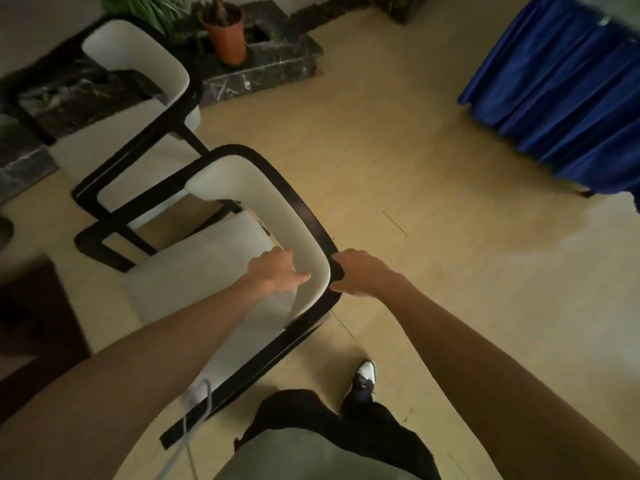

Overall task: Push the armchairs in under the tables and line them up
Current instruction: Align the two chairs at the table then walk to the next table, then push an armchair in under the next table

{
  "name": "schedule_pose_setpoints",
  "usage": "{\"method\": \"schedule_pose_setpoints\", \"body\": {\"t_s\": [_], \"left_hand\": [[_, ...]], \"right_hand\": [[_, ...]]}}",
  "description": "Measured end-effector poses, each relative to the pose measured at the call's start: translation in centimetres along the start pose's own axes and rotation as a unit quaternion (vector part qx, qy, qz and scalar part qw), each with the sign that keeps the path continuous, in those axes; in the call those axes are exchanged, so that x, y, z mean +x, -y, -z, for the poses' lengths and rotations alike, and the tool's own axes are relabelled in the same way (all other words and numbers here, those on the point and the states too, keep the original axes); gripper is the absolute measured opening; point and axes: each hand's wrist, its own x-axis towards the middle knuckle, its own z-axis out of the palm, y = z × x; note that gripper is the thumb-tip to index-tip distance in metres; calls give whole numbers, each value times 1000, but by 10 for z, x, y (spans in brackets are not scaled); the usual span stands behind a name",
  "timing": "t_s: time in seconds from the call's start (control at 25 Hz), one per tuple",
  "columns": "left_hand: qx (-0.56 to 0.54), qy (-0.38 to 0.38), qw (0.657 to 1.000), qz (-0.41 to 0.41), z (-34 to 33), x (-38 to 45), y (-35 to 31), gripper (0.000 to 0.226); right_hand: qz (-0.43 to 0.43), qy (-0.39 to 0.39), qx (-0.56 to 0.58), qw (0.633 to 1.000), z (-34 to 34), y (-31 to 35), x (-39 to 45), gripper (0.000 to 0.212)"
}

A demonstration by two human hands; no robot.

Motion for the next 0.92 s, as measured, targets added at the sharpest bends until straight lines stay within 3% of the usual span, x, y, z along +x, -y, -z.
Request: {"method": "schedule_pose_setpoints", "body": {"t_s": [0.52,0.8,0.92], "left_hand": [[-121,-12,977,176,22,94,-49,61],[-200,-44,942,265,57,177,-39,63],[-264,-69,899,343,61,176,-28,62]], "right_hand": [[146,66,-136,978,110,-64,133,75],[230,95,-218,944,185,-63,238,75],[294,125,-259,912,200,-30,271,76]]}}
